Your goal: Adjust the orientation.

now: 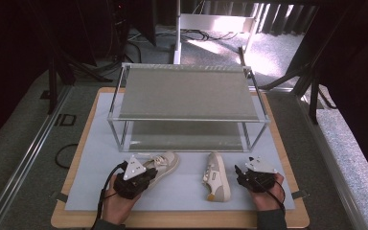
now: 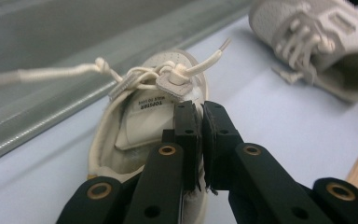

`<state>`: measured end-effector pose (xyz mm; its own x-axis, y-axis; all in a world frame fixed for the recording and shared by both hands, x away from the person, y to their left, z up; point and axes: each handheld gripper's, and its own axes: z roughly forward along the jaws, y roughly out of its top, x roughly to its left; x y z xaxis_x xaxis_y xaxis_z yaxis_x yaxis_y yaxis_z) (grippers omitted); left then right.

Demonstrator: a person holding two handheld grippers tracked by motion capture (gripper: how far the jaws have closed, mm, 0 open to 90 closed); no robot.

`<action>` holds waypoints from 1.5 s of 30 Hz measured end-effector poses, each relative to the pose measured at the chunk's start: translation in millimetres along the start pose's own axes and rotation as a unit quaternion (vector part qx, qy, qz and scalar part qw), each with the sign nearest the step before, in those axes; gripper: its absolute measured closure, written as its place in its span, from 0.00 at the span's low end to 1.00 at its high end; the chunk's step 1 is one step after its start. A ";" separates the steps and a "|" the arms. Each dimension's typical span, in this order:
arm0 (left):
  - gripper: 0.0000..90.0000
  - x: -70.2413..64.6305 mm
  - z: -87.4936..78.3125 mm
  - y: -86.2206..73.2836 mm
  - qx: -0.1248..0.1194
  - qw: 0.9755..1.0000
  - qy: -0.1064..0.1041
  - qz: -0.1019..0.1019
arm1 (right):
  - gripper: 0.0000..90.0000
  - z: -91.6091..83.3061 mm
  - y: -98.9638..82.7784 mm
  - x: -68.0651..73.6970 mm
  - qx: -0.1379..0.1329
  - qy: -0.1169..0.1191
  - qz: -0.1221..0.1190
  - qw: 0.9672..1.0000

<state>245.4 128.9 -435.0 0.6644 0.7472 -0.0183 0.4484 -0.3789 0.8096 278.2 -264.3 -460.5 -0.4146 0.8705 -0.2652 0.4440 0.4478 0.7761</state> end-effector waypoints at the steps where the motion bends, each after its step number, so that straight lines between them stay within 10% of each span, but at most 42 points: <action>1: 0.94 -1.2 0.4 -0.7 0.004 1.000 0.000 0.007 | 0.43 -0.1 0.2 0.1 -0.001 0.000 -0.001 1.000; 9: 0.71 2.4 -5.7 -3.0 -0.015 1.000 -0.023 0.004 | 0.43 -0.7 0.8 1.5 -0.001 0.001 -0.003 1.000; 25: 0.40 24.4 -25.4 -14.1 -0.055 0.998 -0.001 -0.028 | 0.43 -22.4 13.6 16.2 -0.038 0.034 -0.013 0.999; 29: 0.31 24.8 -19.2 -21.1 -0.050 0.998 -0.033 -0.031 | 0.43 -32.7 21.6 26.3 -0.060 0.063 -0.019 0.996; 45: 0.27 24.3 -2.5 -39.0 -0.019 0.999 -0.018 -0.033 | 0.45 -41.9 34.4 71.3 -0.077 0.148 -0.072 0.983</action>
<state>242.6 163.2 -465.5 0.6554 0.7494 -0.0936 0.4696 -0.3074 0.8276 230.6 -195.4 -428.8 -0.6881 0.6921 -0.2177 0.2474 0.5059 0.8263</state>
